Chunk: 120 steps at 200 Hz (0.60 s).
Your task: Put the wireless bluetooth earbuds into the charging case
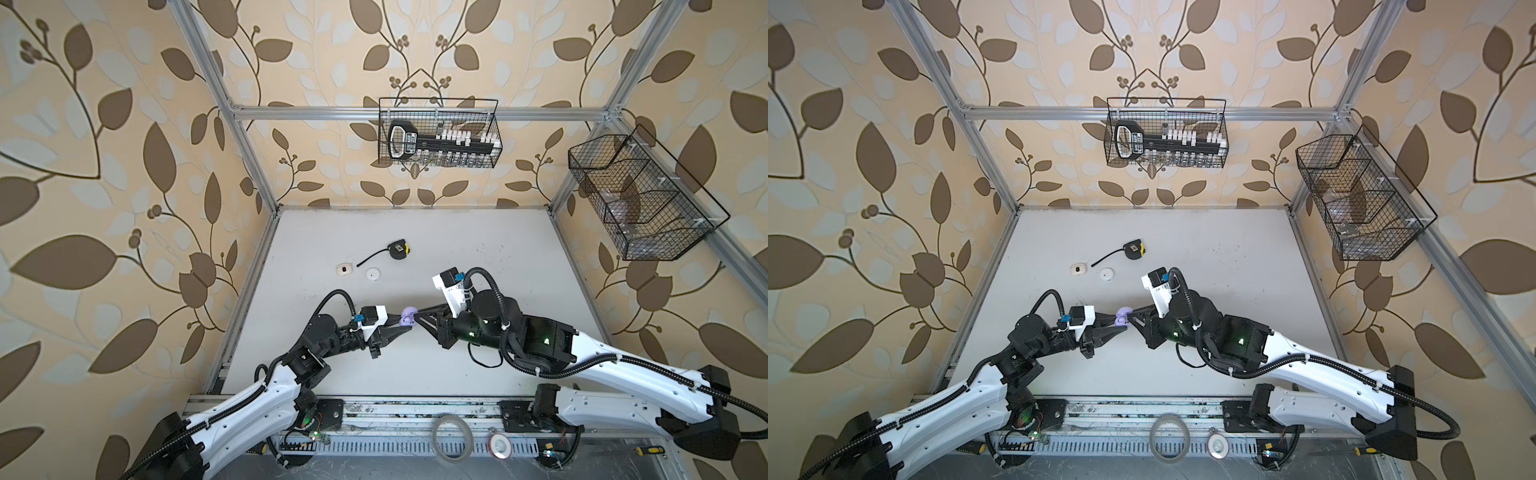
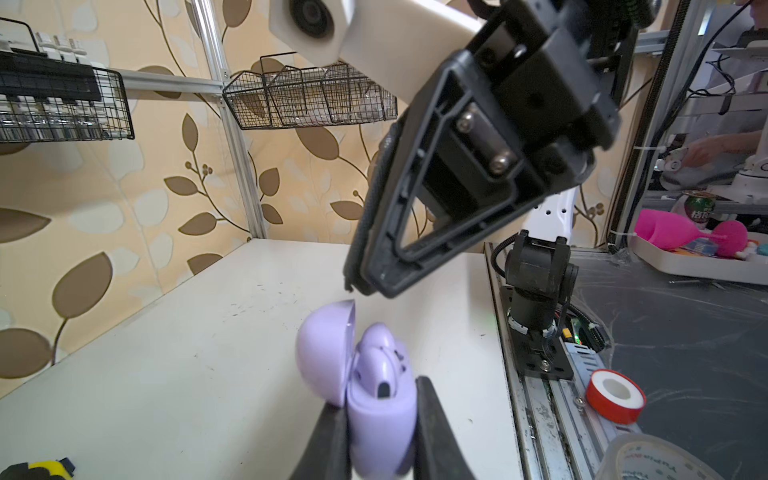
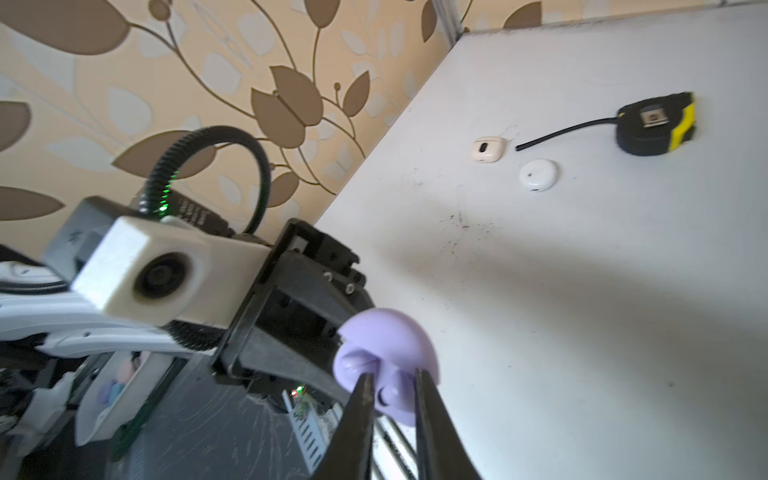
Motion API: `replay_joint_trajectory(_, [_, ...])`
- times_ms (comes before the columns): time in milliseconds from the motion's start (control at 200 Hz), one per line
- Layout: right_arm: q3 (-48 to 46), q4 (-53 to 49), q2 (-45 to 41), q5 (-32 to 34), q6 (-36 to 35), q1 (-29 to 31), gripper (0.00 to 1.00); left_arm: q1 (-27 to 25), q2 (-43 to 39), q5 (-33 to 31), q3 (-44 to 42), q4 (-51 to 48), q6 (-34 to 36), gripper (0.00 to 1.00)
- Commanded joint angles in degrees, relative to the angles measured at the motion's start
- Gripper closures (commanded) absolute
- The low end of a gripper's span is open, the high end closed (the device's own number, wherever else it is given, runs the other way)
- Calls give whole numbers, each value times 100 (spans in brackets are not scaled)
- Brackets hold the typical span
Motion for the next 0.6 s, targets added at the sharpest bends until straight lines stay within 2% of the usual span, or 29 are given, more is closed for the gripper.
replay_joint_trajectory(0, [190, -192, -21, 798, -118, -218, 84, 11, -38, 471, 169, 301, 233, 100])
replay_joint_trajectory(170, [118, 131, 182, 560, -199, -473, 84, 15, -38, 719, 189, 201, 379, 100])
replay_joint_trajectory(245, [97, 331, 388, 323, -325, -365, 84, 9, -30, 702, 195, 210, 378, 100])
replay_joint_trajectory(405, [-94, 804, 549, 403, -595, 78, 82, 9, -38, 650, 191, 236, 351, 100])
replay_joint_trajectory(595, [-436, 1285, 473, -98, -528, 110, 79, 8, -108, 567, 151, 255, 343, 100])
